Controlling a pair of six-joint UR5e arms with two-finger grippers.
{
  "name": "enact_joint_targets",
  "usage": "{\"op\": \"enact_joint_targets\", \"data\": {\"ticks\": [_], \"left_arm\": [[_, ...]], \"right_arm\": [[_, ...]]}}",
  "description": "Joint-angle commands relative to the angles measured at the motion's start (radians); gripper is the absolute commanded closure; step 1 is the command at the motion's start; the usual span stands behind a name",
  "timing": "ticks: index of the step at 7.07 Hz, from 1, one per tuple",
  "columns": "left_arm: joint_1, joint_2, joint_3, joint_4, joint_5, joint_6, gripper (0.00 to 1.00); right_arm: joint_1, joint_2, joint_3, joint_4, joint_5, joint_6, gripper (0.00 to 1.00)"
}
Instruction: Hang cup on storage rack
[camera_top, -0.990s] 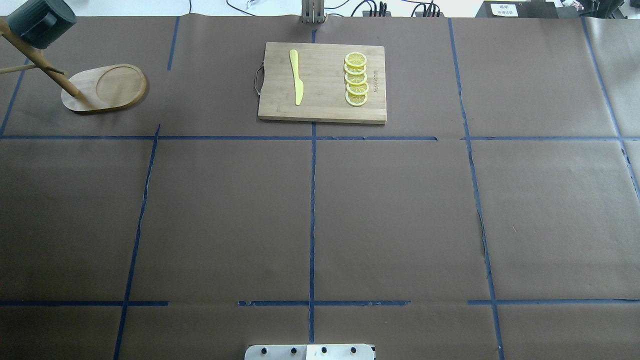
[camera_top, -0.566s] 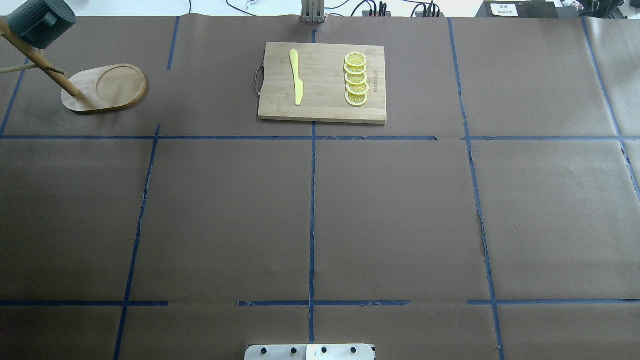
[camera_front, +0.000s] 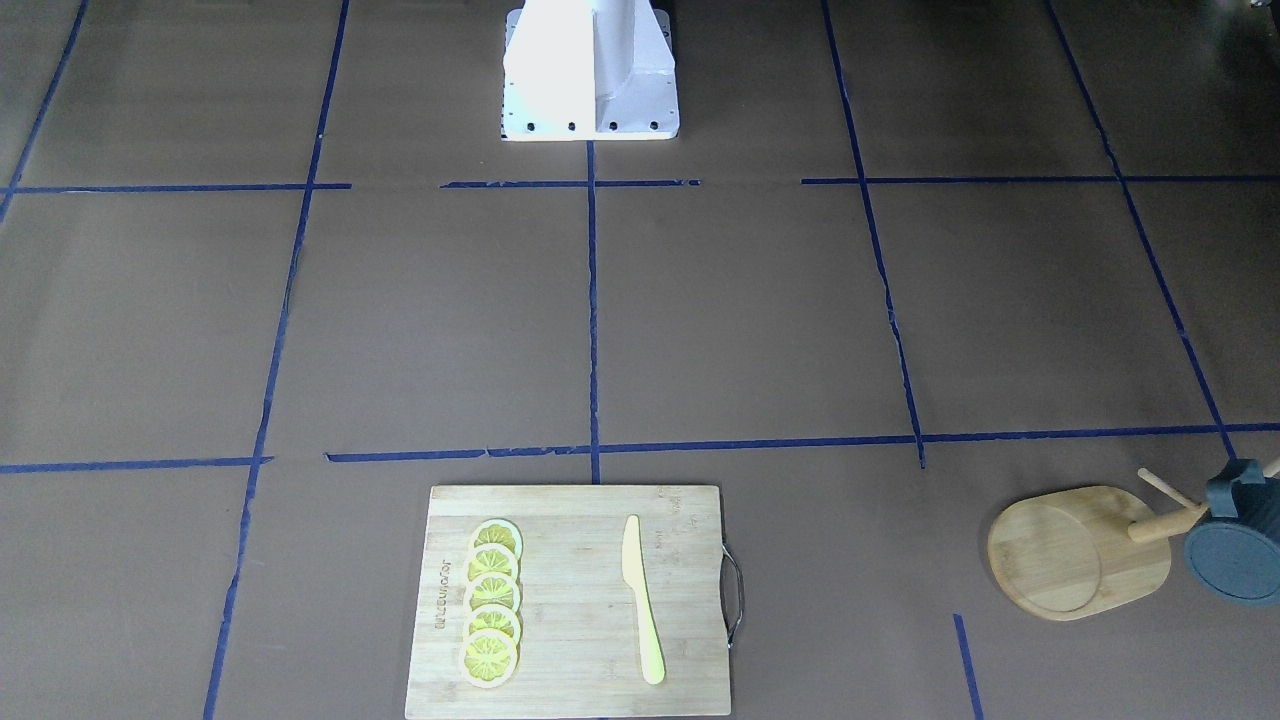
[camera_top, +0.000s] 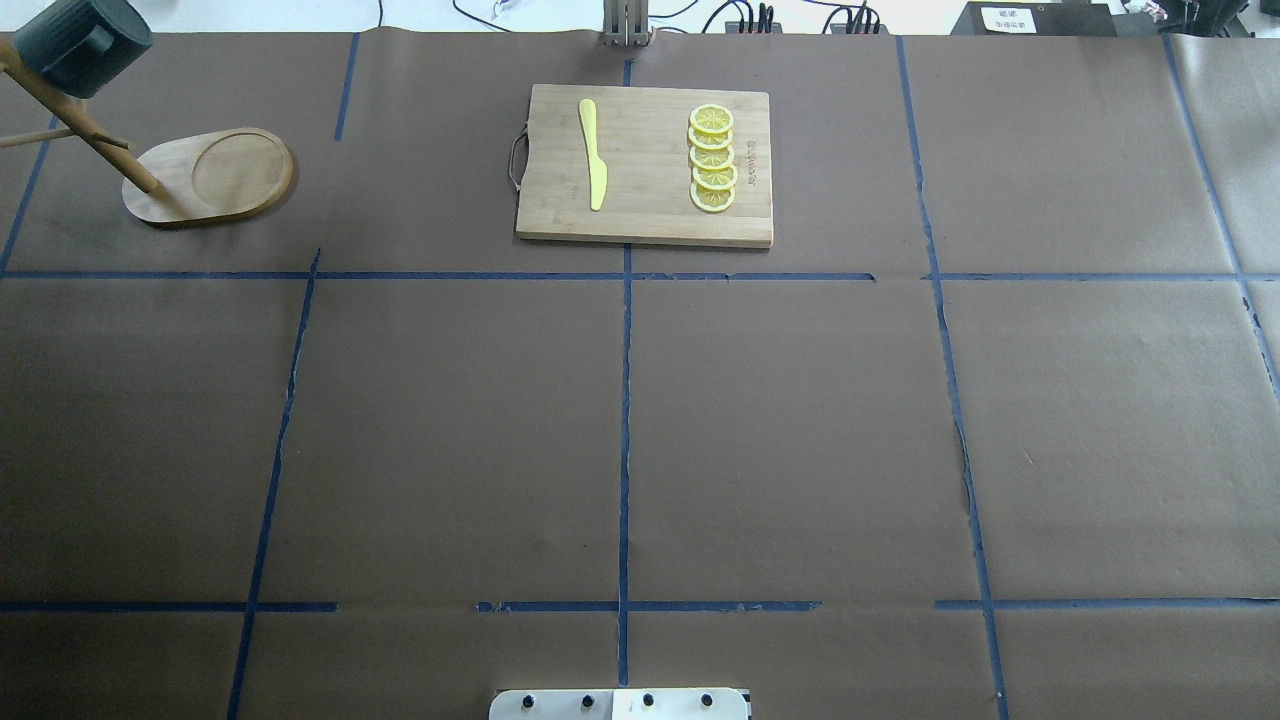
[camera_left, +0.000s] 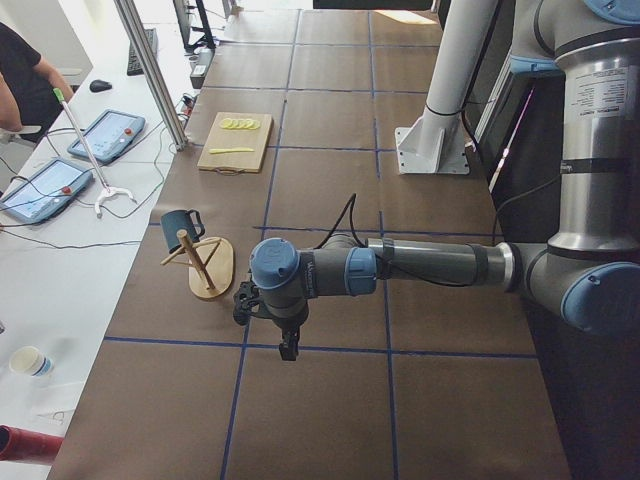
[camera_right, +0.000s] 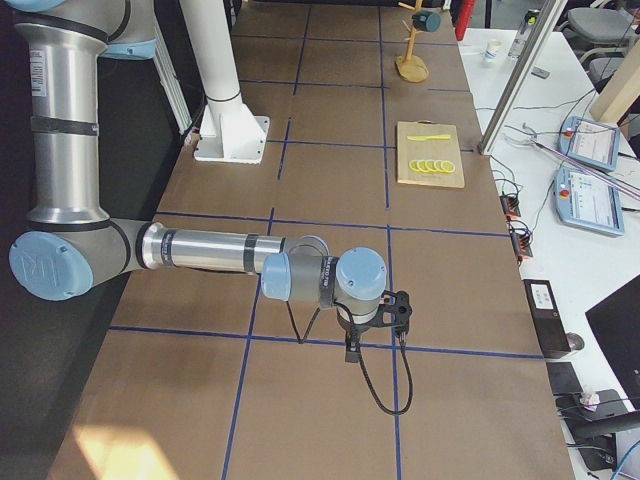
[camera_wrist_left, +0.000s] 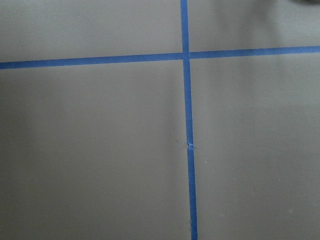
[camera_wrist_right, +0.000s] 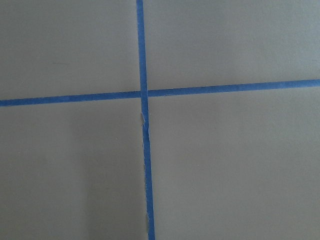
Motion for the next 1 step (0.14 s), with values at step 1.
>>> {"op": "enact_joint_targets", "data": {"ticks": [1], "left_arm": [[0.000, 0.000, 0.000, -0.002, 0.000, 0.000, 0.00]], "right_arm": [[0.000, 0.000, 0.000, -0.001, 0.000, 0.000, 0.00]]}}
